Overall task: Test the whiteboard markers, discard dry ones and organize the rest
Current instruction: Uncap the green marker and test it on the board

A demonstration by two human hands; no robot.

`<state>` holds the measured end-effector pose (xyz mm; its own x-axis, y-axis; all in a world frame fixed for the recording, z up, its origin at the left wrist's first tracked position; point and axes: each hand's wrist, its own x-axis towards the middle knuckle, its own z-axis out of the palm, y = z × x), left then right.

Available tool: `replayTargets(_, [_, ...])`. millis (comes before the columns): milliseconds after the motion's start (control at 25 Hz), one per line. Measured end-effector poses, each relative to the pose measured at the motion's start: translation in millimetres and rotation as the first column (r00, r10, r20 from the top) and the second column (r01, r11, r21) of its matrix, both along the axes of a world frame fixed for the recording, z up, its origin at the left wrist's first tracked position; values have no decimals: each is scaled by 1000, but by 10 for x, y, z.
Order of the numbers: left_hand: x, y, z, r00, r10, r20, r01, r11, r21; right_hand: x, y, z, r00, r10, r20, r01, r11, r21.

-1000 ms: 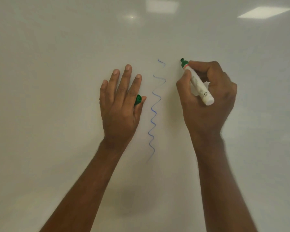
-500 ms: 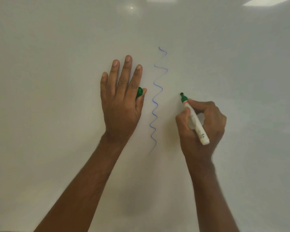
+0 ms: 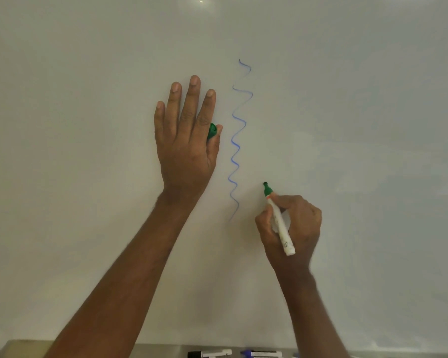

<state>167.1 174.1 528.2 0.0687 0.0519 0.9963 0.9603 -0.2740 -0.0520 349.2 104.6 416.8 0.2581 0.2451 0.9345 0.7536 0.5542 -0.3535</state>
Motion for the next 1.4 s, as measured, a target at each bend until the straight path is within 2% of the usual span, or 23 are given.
replayTargets(120, [6,-7,-2,1000,-3,-6,3,1000,0,37,-63,-172,988,86,-127,-92,995,-46])
replayTargets(240, [11,-17,-9,1000,-1,5,1,1000,-19,-3,-149,-362,998,63,-12,-64,991,-118])
replayTargets(320, [25,-48,-11,1000,3,8,-3,999,-42,28,-209,-440,994,104,-22,-106,976,-189])
replayTargets(400, [41,-110,-37,999,-39,24,41,996,-74,64,-324,-462,966,198,-167,-243,914,-326])
replayTargets(440, [53,-166,-78,994,-92,56,97,991,-90,77,-397,-466,929,247,-275,-345,848,-403])
replayTargets(520, [105,-346,-229,943,-263,204,288,952,-102,110,-550,-512,842,314,-439,-507,739,-444])
replayTargets(600, [222,-609,-448,788,-438,433,513,855,-69,159,-700,-539,774,336,-536,-581,713,-392])
replayTargets(680, [408,-902,-686,537,-520,664,717,697,-33,209,-863,-538,713,366,-598,-638,693,-336])
replayTargets(720, [513,-1038,-802,390,-508,768,801,599,-10,227,-954,-542,680,380,-628,-667,676,-314])
replayTargets(760, [605,-1161,-919,242,-455,857,865,502,22,238,-1045,-547,651,393,-650,-693,658,-295])
replayTargets(840, [724,-1358,-1147,-43,-245,968,935,332,126,250,-1232,-567,620,418,-664,-722,635,-275])
replayTargets(920, [767,-1502,-1331,-294,-4,956,936,203,289,259,-1375,-620,608,436,-663,-739,617,-272])
replayTargets(1000, [762,-1616,-1462,-464,157,872,885,109,452,255,-1495,-695,629,428,-649,-731,610,-306])
replayTargets(1080, [773,-1716,-1560,-571,236,786,816,58,575,250,-1600,-777,670,435,-601,-712,607,-353])
replayTargets(1120, [792,-1772,-1607,-596,258,760,794,45,607,251,-1655,-814,683,444,-580,-706,604,-369])
replayTargets(1280, [868,-1977,-1739,-618,335,712,760,22,649,266,-1793,-900,687,480,-546,-716,578,-392])
replayTargets(1400, [918,-2097,-1819,-627,395,671,736,17,677,265,-1825,-985,724,483,-492,-686,580,-440])
